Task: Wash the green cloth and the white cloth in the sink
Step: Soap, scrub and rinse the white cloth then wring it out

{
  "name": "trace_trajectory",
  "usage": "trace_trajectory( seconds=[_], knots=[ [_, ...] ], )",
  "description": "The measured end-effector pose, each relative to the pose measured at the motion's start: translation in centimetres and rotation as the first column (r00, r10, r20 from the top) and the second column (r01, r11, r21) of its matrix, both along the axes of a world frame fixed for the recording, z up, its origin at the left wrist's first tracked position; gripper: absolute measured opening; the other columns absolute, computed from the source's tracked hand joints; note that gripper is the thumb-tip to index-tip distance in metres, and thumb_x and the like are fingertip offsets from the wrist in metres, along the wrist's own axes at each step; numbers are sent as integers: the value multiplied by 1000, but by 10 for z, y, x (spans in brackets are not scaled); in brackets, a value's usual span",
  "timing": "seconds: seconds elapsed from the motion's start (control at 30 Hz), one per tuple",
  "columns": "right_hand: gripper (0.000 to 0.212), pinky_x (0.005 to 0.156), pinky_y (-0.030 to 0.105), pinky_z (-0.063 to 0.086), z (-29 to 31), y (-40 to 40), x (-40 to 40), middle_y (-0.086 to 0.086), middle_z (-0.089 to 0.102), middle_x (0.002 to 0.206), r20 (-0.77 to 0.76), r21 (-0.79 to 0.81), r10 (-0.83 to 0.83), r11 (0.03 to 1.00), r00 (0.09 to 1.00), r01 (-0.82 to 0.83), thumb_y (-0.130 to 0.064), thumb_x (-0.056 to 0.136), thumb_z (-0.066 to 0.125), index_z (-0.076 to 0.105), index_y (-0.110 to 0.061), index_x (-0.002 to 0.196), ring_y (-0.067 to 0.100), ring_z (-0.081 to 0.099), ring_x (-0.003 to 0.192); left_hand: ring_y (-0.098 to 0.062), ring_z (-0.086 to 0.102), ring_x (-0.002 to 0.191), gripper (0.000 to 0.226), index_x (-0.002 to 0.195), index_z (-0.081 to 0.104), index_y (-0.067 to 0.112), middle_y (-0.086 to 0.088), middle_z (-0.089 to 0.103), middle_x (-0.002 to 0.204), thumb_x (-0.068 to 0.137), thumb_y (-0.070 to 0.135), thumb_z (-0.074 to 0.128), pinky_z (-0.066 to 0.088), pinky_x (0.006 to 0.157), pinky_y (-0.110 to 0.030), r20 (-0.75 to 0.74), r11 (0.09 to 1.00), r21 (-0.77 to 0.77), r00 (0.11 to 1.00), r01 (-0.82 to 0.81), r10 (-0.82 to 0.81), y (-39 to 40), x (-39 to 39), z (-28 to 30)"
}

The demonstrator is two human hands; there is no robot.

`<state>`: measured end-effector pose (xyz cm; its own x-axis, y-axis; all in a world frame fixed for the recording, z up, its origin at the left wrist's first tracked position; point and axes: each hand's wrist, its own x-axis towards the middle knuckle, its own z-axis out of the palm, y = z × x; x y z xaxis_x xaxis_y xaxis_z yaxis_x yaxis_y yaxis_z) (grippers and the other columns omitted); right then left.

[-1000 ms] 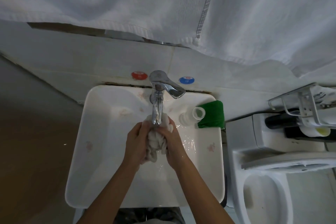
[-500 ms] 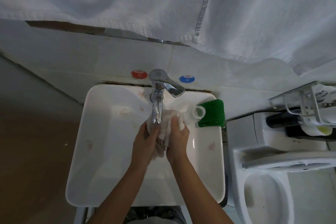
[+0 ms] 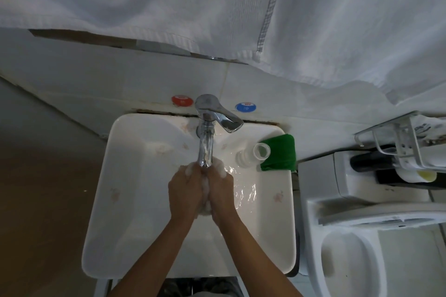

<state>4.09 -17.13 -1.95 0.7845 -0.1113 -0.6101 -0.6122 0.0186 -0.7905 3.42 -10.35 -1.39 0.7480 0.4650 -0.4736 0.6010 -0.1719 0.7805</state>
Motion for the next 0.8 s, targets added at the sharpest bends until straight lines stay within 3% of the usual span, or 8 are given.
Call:
trace_trajectory(
  seconds=[0.17, 0.27, 0.37, 0.5, 0.57, 0.63, 0.7, 0.8],
  knots=[
    [28, 68, 34, 51, -6, 0, 1, -1, 66, 68, 69, -108, -6, 994, 998, 13, -20, 89, 54, 61, -27, 63, 15, 64, 70, -25, 69, 75, 36, 73, 69, 15, -7, 71, 75, 89, 38, 46, 56, 74, -48, 13, 992, -120, 999, -41, 43, 3, -1, -13],
    [11, 81, 29, 52, -6, 2, 2, -12, 65, 90, 113, -97, 22, 995, 993, -11, -23, 95, 55, 59, -32, 95, 12, 64, 90, -24, 67, 80, 34, 83, 66, 10, -8, 69, 81, 95, 35, 45, 55, 74, -41, 66, 993, -117, 997, -22, 30, 7, 2, -11],
    [37, 92, 32, 51, -9, 0, 3, -16, 62, 106, 114, -69, 152, 987, 982, -145, -40, 95, 55, 44, -36, 131, 9, 63, 100, -25, 65, 78, 28, 87, 60, 6, -8, 64, 79, 97, 29, 49, 48, 64, -30, 111, 996, -82, 993, -22, 31, 10, 3, -9],
    [38, 74, 39, 58, -7, -6, 3, -2, 71, 88, 69, 42, 261, 964, 963, -264, -57, 83, 56, 62, -32, 111, 19, 70, 85, -6, 62, 61, 23, 74, 57, 12, -6, 60, 69, 97, 15, 52, 49, 53, -24, 195, 983, -186, 980, 2, 34, 9, 7, 0],
    [35, 80, 41, 58, -7, -9, 1, 1, 72, 99, 68, 107, 261, 958, 963, -267, -52, 83, 61, 63, -31, 110, 18, 70, 94, -3, 60, 56, 29, 68, 54, 15, 3, 60, 59, 97, 11, 50, 50, 54, -24, 229, 977, -212, 973, 37, 13, 9, 8, 4],
    [22, 74, 43, 59, -5, -14, 1, 9, 72, 90, 67, 108, 225, 967, 972, -232, -44, 88, 62, 65, -27, 101, 20, 71, 84, -15, 65, 58, 27, 74, 60, 10, -4, 65, 63, 94, 23, 49, 56, 54, -33, 243, 966, -230, 968, 117, -59, 8, 5, 1],
    [25, 51, 33, 53, -1, -17, 3, 17, 60, 62, 70, 117, 182, 975, 981, -189, -38, 91, 60, 63, -13, 86, 23, 62, 55, -34, 65, 64, 26, 85, 64, 9, -16, 66, 75, 90, 25, 44, 56, 54, -50, 248, 961, -175, 954, 213, -167, 8, -1, -11],
    [26, 43, 23, 43, -2, -18, 4, 11, 54, 54, 56, 117, 48, 992, 997, -54, -29, 90, 61, 58, -8, 76, 21, 53, 44, -31, 65, 83, 24, 97, 62, 21, -13, 63, 92, 82, 29, 46, 56, 66, -50, 185, 966, -55, 953, 254, -240, 6, -8, -28]
  ],
)
